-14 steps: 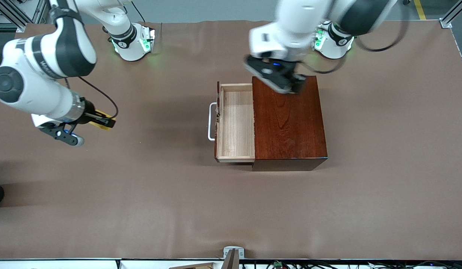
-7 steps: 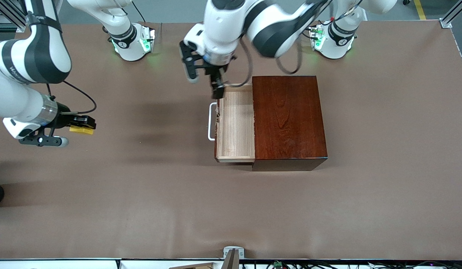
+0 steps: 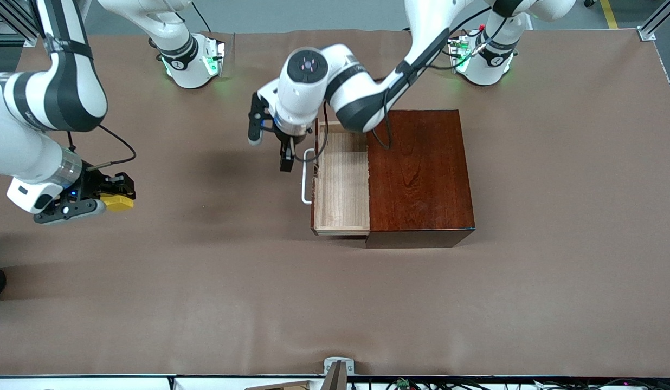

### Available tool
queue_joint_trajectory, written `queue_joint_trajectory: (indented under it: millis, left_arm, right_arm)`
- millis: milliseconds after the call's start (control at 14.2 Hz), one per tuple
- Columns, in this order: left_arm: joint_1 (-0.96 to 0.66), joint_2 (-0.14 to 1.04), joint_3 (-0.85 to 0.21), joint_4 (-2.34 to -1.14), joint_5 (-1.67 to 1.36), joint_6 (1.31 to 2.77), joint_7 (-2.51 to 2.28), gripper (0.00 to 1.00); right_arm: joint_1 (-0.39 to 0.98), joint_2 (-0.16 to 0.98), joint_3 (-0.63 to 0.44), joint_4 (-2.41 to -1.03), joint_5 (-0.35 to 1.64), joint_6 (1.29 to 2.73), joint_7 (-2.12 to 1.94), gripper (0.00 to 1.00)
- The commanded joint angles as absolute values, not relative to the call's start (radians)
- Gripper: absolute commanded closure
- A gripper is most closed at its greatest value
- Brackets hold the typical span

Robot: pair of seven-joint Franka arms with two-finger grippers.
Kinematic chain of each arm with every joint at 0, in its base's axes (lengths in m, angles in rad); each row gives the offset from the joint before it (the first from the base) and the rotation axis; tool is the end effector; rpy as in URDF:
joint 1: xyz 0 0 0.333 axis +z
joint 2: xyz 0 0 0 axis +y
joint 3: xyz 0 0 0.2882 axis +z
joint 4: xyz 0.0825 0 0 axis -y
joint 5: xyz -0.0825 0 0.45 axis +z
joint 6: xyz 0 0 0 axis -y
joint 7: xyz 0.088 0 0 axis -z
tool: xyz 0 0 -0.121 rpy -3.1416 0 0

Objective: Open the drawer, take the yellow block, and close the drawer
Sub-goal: 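Push the drawer shut with the left gripper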

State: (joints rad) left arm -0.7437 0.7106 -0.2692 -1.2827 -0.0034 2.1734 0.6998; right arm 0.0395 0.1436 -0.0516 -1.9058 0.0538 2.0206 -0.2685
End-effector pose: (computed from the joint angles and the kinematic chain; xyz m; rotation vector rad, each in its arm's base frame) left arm 0.4628 -0.6572 0.3001 2.0094 -2.1333 0.2564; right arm 0.6449 -0.0035 0.3491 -3.0761 -0.3596 0.0349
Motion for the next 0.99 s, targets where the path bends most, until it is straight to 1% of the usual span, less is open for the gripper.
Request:
queue_joint_trajectory:
  millis: [0,282,423,564,705,917]
  left_arm:
    - [-0.741,0.742,-0.250,-1.250,0.012,2.163,0.759,0.00]
    - [-0.736,0.744,-0.229,-1.258,0.011,2.155,0.755,0.00]
    - [-0.735,0.738,-0.209,-1.258,0.012,2.123,0.738,0.00]
    - [-0.736,0.735,-0.189,-1.258,0.012,2.093,0.694,0.00]
    - [-0.735,0.735,-0.178,-1.258,0.015,2.073,0.690,0.00]
    - [-0.741,0.732,-0.160,-1.258,0.047,2.030,0.689,0.00]
  right_arm:
    - [0.005,0.193,-0.035,-1.910,0.048,2.081,-0.295,1.00]
    - [-0.011,0.311,-0.035,-1.901,0.045,2.200,-0.293,1.00]
    - [-0.015,0.392,-0.035,-1.841,0.041,2.217,-0.291,1.00]
    - [-0.017,0.457,-0.035,-1.790,0.041,2.218,-0.288,1.00]
    - [-0.018,0.515,-0.041,-1.758,0.041,2.250,-0.282,1.00]
    - [-0.020,0.603,-0.075,-1.737,0.043,2.368,-0.273,1.00]
